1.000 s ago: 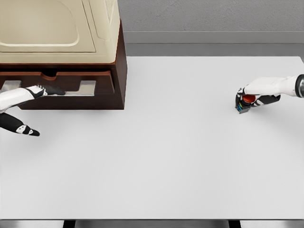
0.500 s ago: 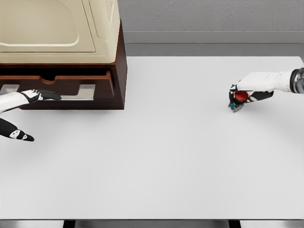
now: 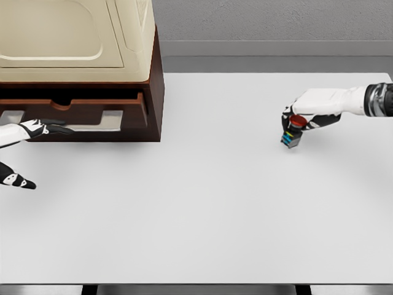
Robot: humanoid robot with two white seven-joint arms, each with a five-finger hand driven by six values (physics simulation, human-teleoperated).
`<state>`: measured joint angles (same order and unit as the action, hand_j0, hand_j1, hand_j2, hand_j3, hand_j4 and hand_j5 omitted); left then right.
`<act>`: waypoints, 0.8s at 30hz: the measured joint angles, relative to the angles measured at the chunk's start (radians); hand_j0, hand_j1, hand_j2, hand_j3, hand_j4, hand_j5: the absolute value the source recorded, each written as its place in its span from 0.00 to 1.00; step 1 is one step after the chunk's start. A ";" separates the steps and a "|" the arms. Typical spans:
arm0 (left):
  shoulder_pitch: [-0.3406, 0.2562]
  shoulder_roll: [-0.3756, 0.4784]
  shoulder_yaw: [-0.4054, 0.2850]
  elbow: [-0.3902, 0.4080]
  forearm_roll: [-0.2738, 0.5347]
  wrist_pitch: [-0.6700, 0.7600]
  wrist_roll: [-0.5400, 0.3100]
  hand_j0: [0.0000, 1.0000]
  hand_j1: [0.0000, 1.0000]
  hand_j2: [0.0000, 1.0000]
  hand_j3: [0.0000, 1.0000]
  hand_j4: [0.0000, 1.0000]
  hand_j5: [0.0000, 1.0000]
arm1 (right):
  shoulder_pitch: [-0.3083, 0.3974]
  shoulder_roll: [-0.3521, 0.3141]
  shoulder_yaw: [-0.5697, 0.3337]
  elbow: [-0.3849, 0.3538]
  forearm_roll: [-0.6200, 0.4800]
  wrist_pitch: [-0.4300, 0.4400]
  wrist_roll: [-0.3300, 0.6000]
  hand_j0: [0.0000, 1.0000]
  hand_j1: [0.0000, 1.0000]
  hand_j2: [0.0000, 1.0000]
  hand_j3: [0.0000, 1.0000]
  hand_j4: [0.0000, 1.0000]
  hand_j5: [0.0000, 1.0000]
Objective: Open the cabinet drawer with left arm, and place a switch into the drawer with right arm
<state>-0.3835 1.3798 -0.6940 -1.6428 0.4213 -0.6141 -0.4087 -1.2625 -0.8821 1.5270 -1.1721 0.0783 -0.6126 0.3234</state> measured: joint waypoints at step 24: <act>0.020 0.092 -0.009 -0.073 0.022 0.003 0.006 1.00 1.00 1.00 1.00 1.00 1.00 | -0.058 -0.001 -0.069 -0.214 -0.097 0.000 -0.006 0.48 0.48 0.48 0.48 0.48 0.48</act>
<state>-0.3635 1.4723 -0.7031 -1.7162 0.4434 -0.6110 -0.4031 -1.3207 -0.8835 1.4583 -1.3857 -0.0189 -0.6126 0.3177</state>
